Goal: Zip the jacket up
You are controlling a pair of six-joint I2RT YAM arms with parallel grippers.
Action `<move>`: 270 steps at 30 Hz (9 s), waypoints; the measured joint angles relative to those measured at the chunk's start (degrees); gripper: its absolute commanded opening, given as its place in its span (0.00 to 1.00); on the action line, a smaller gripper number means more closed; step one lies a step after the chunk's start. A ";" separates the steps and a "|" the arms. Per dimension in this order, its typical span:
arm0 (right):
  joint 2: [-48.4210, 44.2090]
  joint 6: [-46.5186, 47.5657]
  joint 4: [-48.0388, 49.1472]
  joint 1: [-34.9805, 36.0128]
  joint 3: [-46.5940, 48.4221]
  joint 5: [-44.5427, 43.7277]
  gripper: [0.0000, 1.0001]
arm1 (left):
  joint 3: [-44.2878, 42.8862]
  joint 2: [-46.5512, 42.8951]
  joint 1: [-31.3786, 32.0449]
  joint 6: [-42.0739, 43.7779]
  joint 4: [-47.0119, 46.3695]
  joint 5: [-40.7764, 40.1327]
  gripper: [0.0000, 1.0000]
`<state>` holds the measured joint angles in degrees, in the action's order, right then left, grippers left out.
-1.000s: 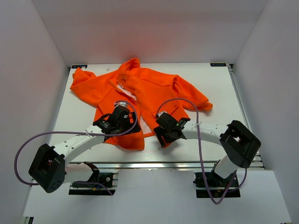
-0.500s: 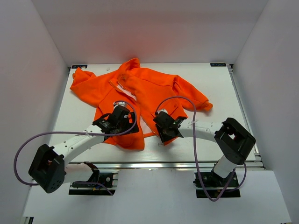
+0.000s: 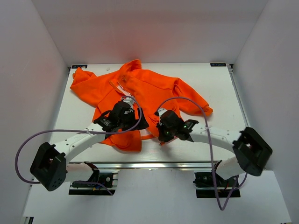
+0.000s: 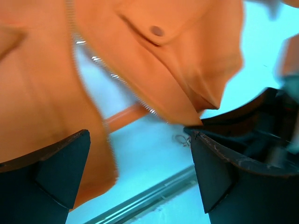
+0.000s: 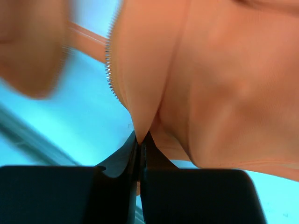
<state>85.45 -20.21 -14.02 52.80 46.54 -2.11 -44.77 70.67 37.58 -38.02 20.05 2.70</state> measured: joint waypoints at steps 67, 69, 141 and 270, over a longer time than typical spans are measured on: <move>-9.16 -6.32 7.96 -4.72 -2.89 18.99 0.41 | 3.65 1.84 -0.02 5.46 -26.05 25.20 0.00; -9.20 -6.54 8.33 -4.74 -2.89 19.21 0.41 | 3.67 1.49 -0.02 5.40 -26.05 25.20 0.00; -14.12 -7.76 3.74 -8.04 -5.31 17.73 0.00 | 3.85 -5.18 0.02 -0.02 -0.70 11.85 0.97; -22.88 2.49 28.92 -20.65 -3.13 47.69 0.00 | -1.70 -22.34 14.80 10.97 -13.35 -7.04 0.00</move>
<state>62.57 -17.72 14.90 32.14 43.42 45.58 -46.48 48.34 52.38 -27.05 6.70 -4.34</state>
